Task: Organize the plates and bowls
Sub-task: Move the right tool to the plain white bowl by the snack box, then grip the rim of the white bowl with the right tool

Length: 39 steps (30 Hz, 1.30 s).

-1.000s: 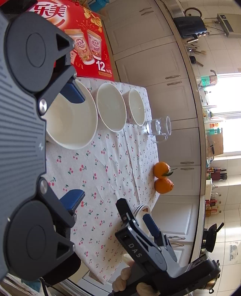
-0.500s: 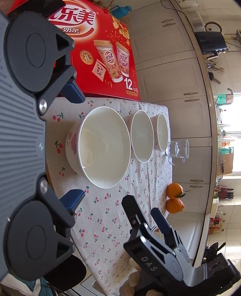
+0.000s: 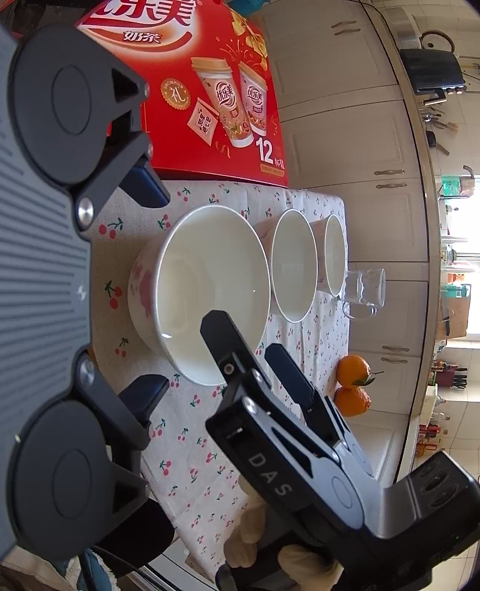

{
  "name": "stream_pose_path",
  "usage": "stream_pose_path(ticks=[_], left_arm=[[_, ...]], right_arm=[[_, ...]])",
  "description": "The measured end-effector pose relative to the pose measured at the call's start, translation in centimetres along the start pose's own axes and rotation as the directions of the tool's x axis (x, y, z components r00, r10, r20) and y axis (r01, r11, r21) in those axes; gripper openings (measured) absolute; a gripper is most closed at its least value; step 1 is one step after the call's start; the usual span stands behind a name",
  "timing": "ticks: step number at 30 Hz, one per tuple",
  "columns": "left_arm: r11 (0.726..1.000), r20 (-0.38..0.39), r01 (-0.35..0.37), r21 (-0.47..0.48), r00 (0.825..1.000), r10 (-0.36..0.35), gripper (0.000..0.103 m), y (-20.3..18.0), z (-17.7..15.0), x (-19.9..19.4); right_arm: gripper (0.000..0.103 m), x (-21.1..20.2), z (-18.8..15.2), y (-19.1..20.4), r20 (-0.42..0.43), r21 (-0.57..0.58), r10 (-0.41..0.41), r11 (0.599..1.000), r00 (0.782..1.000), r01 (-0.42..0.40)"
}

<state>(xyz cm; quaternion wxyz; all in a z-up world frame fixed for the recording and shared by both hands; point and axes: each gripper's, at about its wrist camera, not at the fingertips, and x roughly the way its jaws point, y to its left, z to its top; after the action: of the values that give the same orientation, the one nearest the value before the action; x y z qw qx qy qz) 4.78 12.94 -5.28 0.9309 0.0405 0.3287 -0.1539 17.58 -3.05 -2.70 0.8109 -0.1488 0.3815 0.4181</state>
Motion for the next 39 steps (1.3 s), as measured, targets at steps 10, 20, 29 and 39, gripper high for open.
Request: stream_pose_path(ticks=[10, 20, 29, 39], left_arm=[[0.999, -0.003, 0.036, 0.000, 0.999, -0.036, 0.086, 0.4, 0.1, 0.4], [0.999, -0.008, 0.038, 0.007, 0.999, -0.038, 0.084, 0.4, 0.4, 0.3], [0.999, -0.030, 0.049, 0.023, 0.998, -0.048, 0.084, -0.2, 1.3, 0.6], [0.992, -0.034, 0.106, 0.070, 0.994, -0.104, 0.084, -2.0, 2.7, 1.3]], right_arm=[[0.072, 1.6, 0.1, -0.1, -0.037, 0.015, 0.064, 0.998, 0.997, -0.063], [0.070, 1.5, 0.3, -0.1, -0.037, 0.012, 0.087, 0.996, 0.996, -0.086], [0.070, 0.8, 0.0, -0.3, -0.029, 0.025, 0.087, 0.996, 0.996, -0.087], [0.070, -1.4, -1.4, -1.8, -0.009, 0.062, 0.051, 0.997, 0.999, -0.051]])
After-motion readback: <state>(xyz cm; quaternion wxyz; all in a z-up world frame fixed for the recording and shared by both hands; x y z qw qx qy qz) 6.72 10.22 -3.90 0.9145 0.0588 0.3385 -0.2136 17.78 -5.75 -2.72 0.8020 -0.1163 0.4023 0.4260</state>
